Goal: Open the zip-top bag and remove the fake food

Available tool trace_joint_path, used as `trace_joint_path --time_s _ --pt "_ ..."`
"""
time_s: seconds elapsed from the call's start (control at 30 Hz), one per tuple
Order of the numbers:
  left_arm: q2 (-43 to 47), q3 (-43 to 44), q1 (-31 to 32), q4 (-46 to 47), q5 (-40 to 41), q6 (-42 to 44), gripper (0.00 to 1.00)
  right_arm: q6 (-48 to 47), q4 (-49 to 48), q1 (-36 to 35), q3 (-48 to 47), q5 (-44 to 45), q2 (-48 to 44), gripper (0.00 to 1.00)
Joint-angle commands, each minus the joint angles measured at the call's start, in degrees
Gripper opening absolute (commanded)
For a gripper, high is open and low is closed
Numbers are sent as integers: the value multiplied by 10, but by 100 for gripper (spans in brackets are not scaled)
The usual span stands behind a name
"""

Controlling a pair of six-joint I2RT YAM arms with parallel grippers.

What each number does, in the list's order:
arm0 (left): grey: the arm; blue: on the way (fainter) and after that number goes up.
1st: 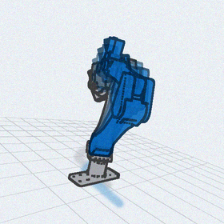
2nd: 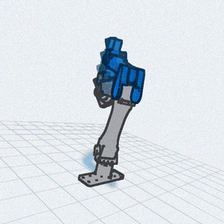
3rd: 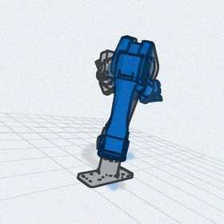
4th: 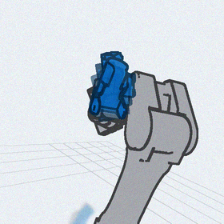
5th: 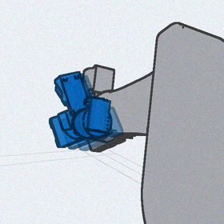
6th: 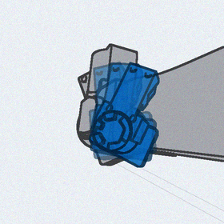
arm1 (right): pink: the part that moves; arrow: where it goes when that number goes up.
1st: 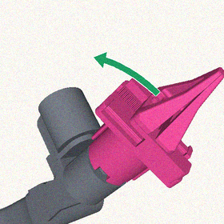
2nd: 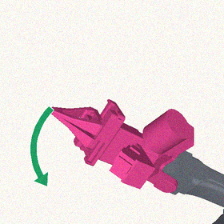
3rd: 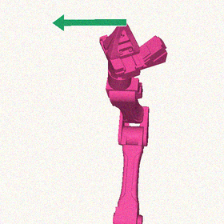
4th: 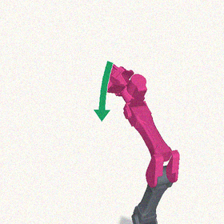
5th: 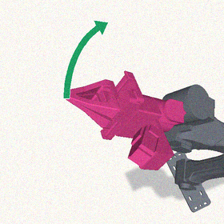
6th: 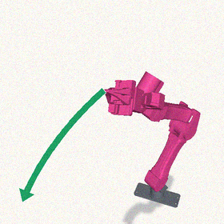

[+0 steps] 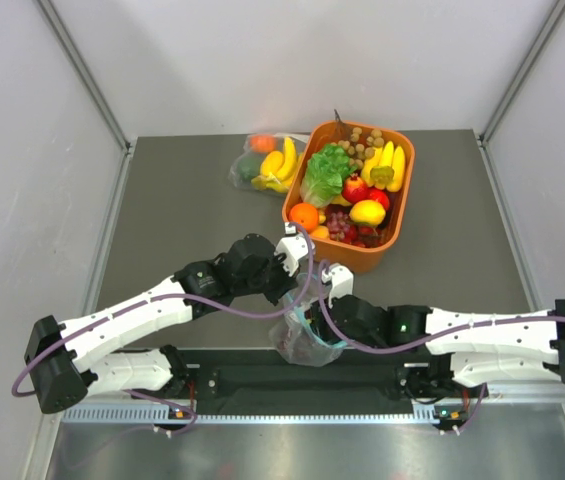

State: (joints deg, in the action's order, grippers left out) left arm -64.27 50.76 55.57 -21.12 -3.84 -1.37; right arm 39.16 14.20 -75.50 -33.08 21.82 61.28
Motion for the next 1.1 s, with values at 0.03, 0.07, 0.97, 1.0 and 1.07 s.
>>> trace_joint_path --time_s 0.03,0.07,0.97,1.0,1.07 --pt "0 9 -3 19 8 8 1 1 -7 -22 -17 -32 -34 53" --pt "0 9 -3 18 8 8 1 0 -6 -24 -22 -40 -35 52" --pt "-6 10 -3 16 9 8 1 -62 12 -36 -80 -77 -6 46" --pt "-7 10 -3 17 10 8 1 -56 6 -36 -78 -78 1 46" --pt "-7 10 -3 16 9 8 1 -50 1 -35 -71 -88 20 46"
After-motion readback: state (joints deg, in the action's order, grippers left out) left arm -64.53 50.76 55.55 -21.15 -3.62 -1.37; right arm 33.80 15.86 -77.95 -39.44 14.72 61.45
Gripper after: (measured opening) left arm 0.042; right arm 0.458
